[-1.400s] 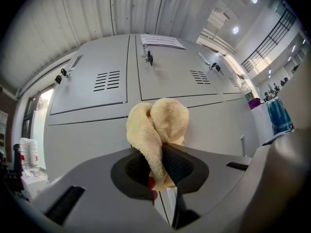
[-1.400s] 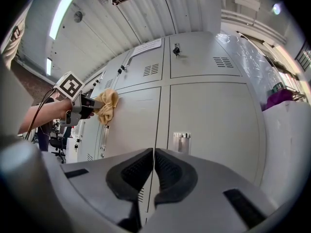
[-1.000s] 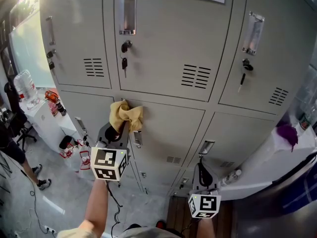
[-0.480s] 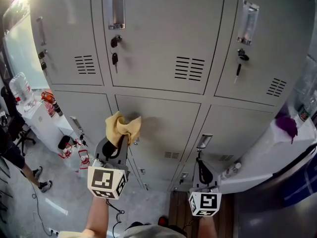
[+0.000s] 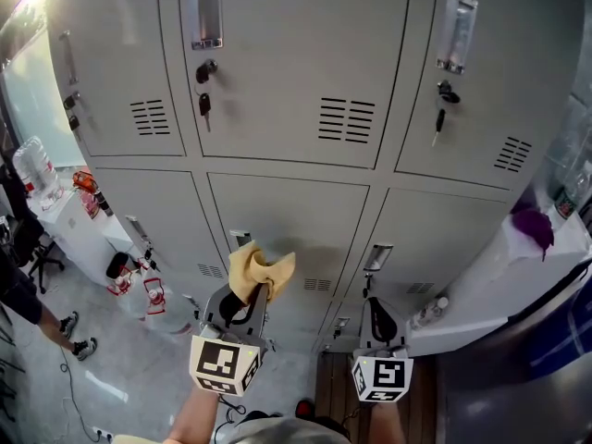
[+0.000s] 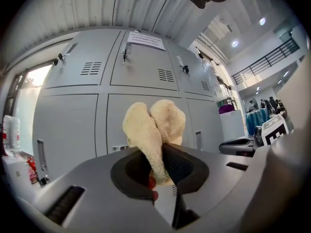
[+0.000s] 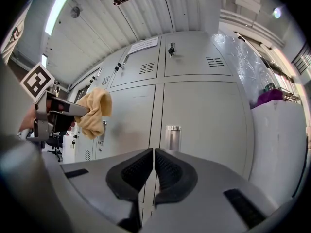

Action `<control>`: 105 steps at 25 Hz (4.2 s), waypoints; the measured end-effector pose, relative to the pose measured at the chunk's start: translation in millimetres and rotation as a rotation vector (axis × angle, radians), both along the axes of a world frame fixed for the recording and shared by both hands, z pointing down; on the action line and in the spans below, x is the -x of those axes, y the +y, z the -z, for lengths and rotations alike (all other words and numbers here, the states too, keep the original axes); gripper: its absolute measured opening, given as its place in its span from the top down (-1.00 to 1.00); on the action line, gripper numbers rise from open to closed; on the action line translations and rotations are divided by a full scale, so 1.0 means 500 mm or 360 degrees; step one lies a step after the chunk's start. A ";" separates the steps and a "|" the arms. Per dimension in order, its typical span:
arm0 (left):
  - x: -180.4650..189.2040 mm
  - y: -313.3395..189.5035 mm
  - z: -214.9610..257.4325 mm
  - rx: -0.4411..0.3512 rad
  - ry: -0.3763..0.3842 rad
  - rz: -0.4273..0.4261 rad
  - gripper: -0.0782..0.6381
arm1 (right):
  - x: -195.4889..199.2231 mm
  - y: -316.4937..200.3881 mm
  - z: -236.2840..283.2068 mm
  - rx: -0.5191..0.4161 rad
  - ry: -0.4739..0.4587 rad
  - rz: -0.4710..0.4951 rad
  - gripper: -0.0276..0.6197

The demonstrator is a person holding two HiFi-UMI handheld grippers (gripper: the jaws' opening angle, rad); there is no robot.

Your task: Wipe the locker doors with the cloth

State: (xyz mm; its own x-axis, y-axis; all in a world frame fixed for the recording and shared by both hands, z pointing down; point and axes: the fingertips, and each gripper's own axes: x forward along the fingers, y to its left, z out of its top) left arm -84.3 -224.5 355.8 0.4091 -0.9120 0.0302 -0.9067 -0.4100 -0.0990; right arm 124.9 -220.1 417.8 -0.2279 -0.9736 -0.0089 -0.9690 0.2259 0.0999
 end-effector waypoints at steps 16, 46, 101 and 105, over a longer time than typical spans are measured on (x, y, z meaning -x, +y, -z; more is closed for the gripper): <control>-0.213 -0.009 -0.052 0.0084 0.0053 -0.0378 0.57 | -0.069 0.026 -0.004 0.0009 0.0006 -0.0131 0.84; -0.270 -0.137 -0.074 0.0060 -0.0071 -0.0375 0.57 | -0.099 -0.010 -0.015 0.0043 0.0005 -0.0189 0.84; 0.059 -0.091 -0.072 0.0039 -0.0096 0.0157 0.57 | 0.004 -0.017 -0.011 0.0029 0.0005 0.0026 0.84; 0.051 -0.068 -0.081 0.0053 -0.0074 0.0128 0.57 | -0.004 -0.002 -0.016 0.0037 0.0001 -0.0005 0.84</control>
State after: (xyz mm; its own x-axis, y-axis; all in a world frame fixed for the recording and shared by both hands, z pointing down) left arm -109.9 -258.2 396.2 0.3323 -0.9399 0.0785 -0.9315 -0.3401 -0.1289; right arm 126.8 -221.0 425.7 -0.2251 -0.9742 0.0138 -0.9696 0.2254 0.0955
